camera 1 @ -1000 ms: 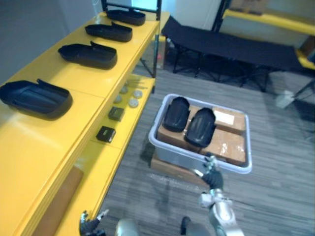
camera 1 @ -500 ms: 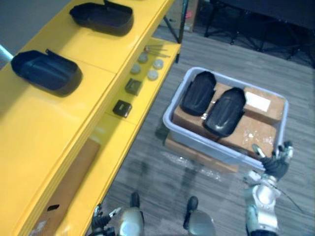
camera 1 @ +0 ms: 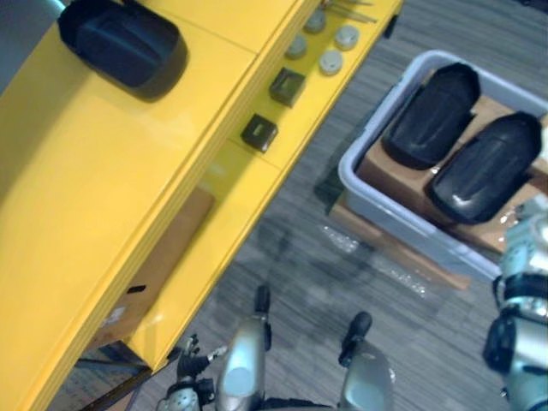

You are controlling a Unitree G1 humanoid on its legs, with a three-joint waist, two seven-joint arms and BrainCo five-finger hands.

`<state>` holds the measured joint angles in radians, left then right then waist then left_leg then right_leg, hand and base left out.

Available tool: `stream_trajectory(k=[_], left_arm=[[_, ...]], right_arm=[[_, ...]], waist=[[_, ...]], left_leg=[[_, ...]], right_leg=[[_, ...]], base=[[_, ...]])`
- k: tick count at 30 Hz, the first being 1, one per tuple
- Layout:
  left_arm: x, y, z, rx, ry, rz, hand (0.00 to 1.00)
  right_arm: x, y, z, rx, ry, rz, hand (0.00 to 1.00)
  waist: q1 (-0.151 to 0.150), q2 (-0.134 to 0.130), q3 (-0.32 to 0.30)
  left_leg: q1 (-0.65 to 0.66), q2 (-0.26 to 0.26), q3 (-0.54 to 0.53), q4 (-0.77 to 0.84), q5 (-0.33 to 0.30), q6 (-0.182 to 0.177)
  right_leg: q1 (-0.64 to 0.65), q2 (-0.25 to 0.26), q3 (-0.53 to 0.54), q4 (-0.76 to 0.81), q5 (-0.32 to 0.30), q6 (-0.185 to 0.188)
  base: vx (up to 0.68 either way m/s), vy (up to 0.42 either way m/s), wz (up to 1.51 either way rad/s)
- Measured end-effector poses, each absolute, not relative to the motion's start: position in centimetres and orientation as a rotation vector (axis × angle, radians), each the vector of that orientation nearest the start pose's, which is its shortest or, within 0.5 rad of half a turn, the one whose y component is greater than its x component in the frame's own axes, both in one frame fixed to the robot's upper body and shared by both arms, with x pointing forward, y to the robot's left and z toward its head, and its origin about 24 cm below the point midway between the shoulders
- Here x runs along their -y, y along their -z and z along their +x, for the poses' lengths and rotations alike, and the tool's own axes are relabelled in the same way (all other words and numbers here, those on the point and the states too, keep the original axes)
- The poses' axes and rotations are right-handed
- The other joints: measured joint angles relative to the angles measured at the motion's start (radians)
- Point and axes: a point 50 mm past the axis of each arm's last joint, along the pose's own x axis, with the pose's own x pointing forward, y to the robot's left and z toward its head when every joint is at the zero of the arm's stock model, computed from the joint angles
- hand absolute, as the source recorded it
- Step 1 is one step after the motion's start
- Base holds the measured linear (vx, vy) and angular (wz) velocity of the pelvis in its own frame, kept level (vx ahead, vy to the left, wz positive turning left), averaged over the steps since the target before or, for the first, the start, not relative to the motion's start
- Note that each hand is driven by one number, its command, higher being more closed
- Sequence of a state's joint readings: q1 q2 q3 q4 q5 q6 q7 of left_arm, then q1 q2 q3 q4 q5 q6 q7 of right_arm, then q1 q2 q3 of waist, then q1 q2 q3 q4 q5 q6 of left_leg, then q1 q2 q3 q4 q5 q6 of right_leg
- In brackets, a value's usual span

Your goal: Walk over and take plastic housings, then place them on the shelf

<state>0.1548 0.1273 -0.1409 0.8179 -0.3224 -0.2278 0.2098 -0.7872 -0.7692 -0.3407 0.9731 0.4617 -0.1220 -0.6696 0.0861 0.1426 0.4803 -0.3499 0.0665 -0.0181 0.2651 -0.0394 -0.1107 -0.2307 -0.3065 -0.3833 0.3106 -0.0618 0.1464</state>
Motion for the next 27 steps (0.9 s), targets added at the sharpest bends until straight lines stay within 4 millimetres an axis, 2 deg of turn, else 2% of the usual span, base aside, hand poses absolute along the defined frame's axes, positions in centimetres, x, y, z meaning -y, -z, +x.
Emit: stream_trajectory(k=[5, 14, 16, 21, 23, 27], left_arm=[[-17.9, 13.4, 12.7, -0.763, -0.291, -0.107, 0.00], [-17.5, 13.6, 12.7, -0.776, -0.276, -0.137, 0.00], [-17.3, 13.6, 12.7, -0.778, -0.265, -0.137, 0.00], [-16.8, 13.8, 12.7, -0.793, -0.246, -0.149, 0.00], [-16.4, 13.9, 12.6, -0.803, -0.229, -0.146, 0.00], [-16.1, 14.0, 12.4, -0.814, -0.221, -0.153, 0.00]], right_arm=[[42.7, -20.2, 29.8, 0.144, 1.270, 0.096, 0.00], [44.3, -21.4, 29.0, 0.056, 1.325, 0.113, 0.00], [44.9, -21.8, 28.5, 0.036, 1.341, 0.087, 0.00], [45.1, -21.9, 28.3, -0.002, 1.338, 0.061, 0.00], [45.0, -22.3, 28.4, 0.009, 1.338, 0.063, 0.00], [44.7, -23.6, 28.9, 0.046, 1.333, 0.026, 0.00]], waist=[[0.011, 0.049, 0.021], [0.027, 0.066, 0.019], [0.040, 0.073, 0.014], [0.063, 0.094, 0.000], [0.068, 0.112, -0.013], [0.080, 0.123, -0.021]], left_leg=[[-0.049, -0.014, 0.000, 0.053, -0.009, 0.014], [-0.126, -0.026, -0.003, 0.100, -0.008, 0.022], [-0.147, -0.029, -0.004, 0.117, -0.010, 0.025], [-0.179, -0.035, -0.013, 0.136, -0.012, 0.028], [-0.203, -0.041, -0.026, 0.151, -0.013, 0.030], [-0.216, -0.048, -0.026, 0.164, -0.015, 0.032]], right_leg=[[-0.056, -0.027, 0.017, 0.070, -0.026, 0.009], [-0.141, -0.054, 0.034, 0.136, -0.034, 0.011], [-0.158, -0.059, 0.034, 0.145, -0.034, 0.011], [-0.181, -0.062, 0.031, 0.155, -0.034, 0.011], [-0.195, -0.070, 0.027, 0.172, -0.041, 0.015], [-0.211, -0.082, 0.029, 0.190, -0.046, 0.017]], base=[[-0.09, 0.021, 0.01], [-0.05, 0.015, 0.02], [-0.01, 0.009, 0.02], [-0.02, 0.024, 0.06], [0.00, 0.021, 0.16], [0.00, 0.005, 0.04]])
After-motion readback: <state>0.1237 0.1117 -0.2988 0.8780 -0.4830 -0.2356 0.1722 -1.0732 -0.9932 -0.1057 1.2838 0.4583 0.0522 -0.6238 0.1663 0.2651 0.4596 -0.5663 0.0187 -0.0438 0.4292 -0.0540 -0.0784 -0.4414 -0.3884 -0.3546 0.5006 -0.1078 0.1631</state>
